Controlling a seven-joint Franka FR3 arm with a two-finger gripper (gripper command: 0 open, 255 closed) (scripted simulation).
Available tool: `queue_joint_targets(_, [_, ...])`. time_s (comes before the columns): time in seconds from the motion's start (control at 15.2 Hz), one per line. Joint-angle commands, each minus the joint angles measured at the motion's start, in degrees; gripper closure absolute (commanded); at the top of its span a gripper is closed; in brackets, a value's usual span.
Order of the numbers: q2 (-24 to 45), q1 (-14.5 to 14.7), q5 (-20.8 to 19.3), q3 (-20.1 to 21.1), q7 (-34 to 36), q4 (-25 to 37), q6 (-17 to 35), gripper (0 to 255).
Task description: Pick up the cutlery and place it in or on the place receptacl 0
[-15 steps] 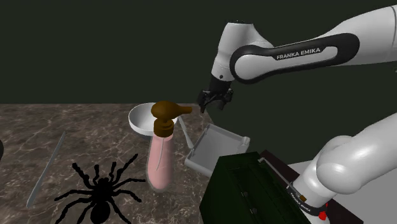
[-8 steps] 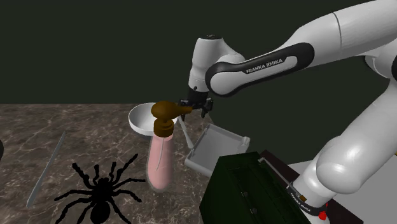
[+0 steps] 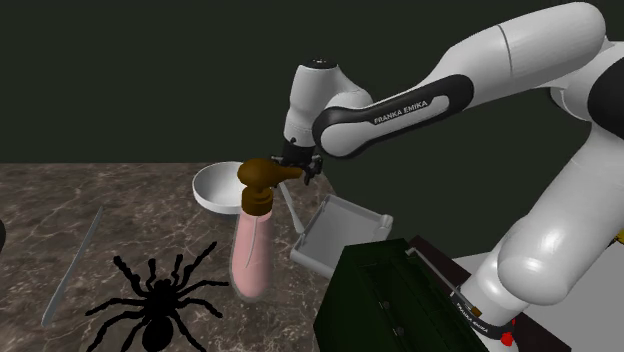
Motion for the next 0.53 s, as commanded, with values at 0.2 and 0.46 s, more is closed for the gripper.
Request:
queue_joint_targets(0.2, [5.09, 0.34, -0.9, -0.11, 0.76, -0.99, 1.82, 0])
queue_joint_targets(0.46, [5.08, 0.56, -0.86, -0.33, 0.73, -0.99, 1.83, 0])
